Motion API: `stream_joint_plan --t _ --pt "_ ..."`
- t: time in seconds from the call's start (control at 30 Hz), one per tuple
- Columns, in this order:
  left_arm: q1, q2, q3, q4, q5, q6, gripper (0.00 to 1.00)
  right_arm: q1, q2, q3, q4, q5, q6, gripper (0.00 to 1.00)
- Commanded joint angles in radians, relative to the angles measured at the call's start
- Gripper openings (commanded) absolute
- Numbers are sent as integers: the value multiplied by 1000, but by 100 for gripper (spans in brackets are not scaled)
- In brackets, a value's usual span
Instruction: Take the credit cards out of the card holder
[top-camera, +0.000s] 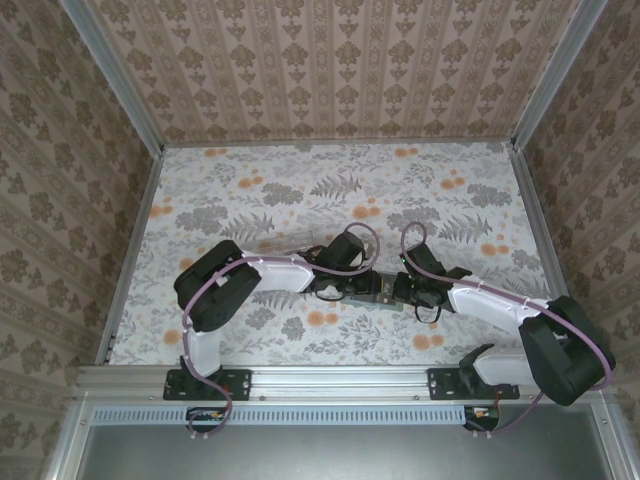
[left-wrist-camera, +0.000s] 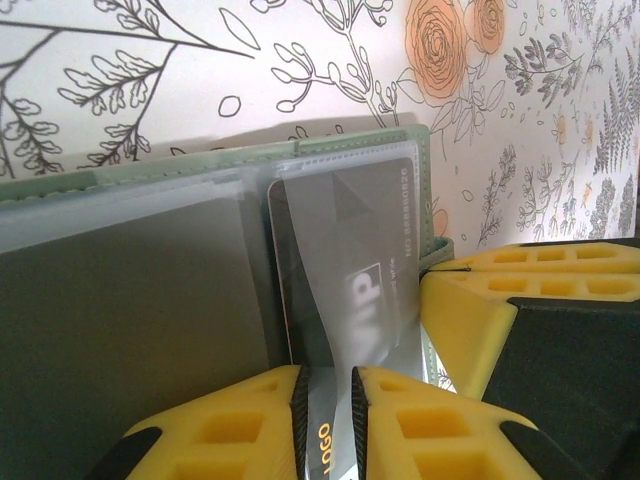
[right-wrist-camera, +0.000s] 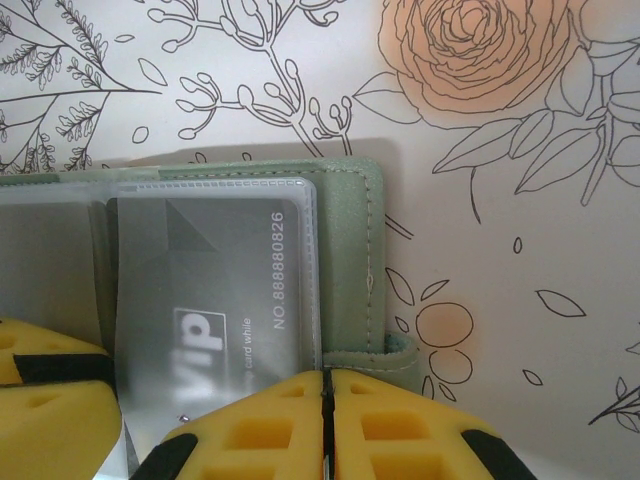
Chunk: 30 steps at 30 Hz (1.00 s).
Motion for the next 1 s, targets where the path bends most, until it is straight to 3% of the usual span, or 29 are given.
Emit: stream_joint_plan --t 0.0,0.13,0.33,0.77,0.97 --pt "2 29 -10 6 15 -10 22 5 15 -9 -1 -18 3 12" --pt "-8 25 43 -147 -67 39 23 6 14 -7 -3 -17 5 11" --pt "-13 3 48 -227 -136 52 26 5 13 -2 -35 15 6 12" --pt "-35 52 113 -309 -132 68 25 8 52 5 -35 14 9 8" --pt "-35 41 79 -212 -76 45 24 11 58 5 -32 15 9 8"
